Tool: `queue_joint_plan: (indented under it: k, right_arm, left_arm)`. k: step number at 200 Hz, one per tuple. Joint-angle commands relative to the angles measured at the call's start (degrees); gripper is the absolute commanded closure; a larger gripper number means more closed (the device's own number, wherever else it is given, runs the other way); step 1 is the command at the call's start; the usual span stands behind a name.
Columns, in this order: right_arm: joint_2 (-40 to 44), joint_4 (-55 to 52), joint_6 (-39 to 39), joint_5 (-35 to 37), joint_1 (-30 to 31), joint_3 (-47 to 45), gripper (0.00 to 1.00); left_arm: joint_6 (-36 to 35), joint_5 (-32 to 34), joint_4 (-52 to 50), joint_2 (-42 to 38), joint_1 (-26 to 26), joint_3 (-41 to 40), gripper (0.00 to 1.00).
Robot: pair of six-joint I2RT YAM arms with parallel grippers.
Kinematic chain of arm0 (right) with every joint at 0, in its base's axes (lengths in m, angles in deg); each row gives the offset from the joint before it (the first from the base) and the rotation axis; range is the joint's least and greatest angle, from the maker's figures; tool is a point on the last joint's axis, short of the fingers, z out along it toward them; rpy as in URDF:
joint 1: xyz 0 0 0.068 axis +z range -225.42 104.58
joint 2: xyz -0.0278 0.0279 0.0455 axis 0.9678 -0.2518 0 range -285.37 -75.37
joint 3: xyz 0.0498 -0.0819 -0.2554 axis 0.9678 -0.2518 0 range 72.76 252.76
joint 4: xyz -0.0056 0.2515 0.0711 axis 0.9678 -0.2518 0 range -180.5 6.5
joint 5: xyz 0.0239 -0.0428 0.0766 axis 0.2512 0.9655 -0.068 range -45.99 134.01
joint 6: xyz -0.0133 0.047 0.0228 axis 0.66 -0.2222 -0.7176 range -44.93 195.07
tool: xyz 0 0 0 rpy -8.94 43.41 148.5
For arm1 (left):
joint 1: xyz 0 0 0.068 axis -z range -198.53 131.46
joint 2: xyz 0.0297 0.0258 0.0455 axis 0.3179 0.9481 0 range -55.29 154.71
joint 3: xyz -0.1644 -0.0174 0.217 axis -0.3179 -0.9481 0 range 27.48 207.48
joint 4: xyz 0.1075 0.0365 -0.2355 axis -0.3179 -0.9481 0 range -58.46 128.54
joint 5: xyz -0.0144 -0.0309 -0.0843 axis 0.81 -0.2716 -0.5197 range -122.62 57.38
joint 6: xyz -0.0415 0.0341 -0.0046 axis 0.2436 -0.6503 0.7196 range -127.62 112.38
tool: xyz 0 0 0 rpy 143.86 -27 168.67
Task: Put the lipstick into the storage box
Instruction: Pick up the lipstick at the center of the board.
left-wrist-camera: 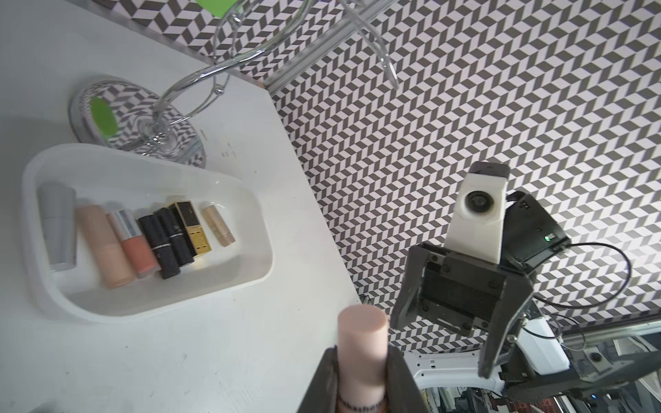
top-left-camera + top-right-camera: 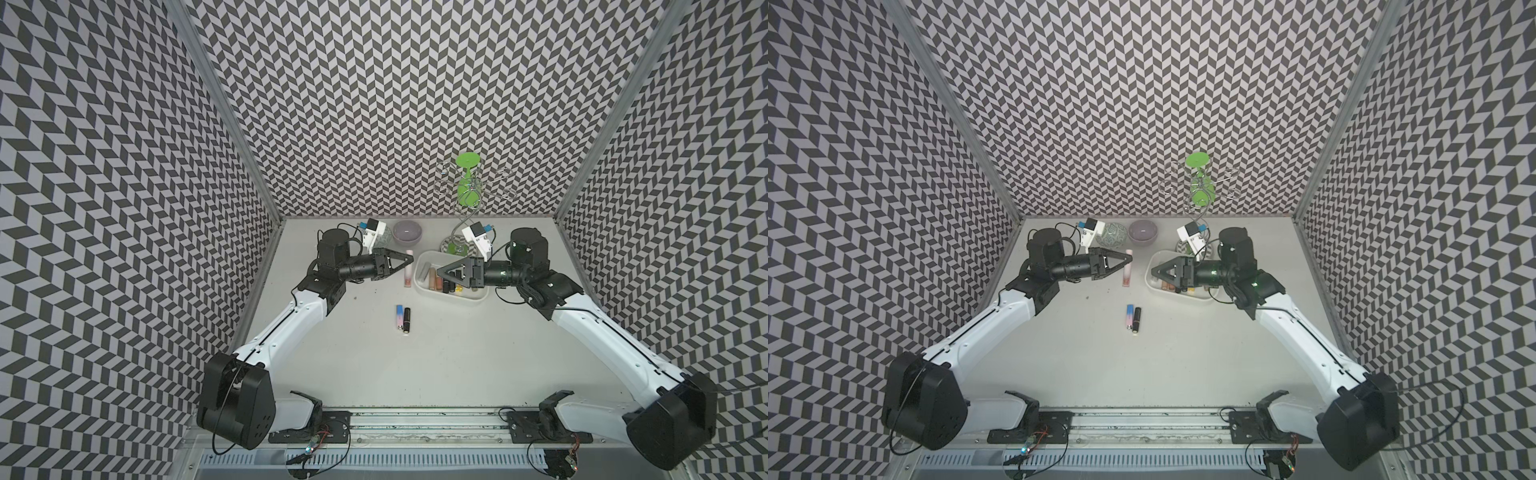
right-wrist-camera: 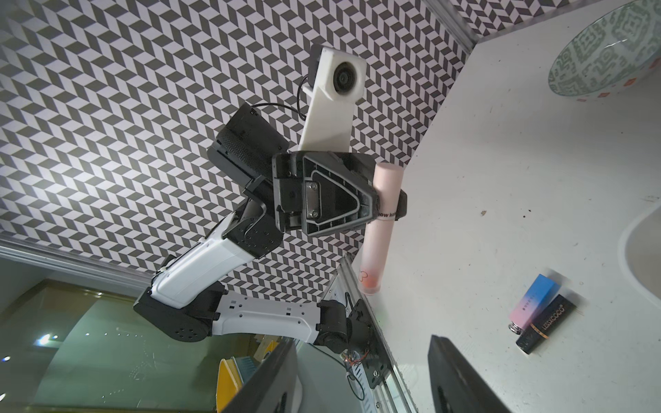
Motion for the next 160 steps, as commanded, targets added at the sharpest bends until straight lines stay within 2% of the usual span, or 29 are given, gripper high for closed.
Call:
queue_joint_plan:
  k: [1,73,160]
  right_arm:
    - [-1.97,5.05,-1.43,-0.32,1.74,1.32,0.37]
    - [-7.37,7.78,-2.31,1.51,7.76,5.8,0.37]
    - [-9.79,10.88,-4.23,3.97,9.52,6.65,0.44]
  left_arm:
    - [2.89,-3.73,5.9,-1.21,0.99,0.16,0.81]
    - [3.42,-4.17,6.35,-1.61,2.09,0.03,0.82]
    - [3.71,-4.61,6.7,-1.61,3.23,0.07,0.82]
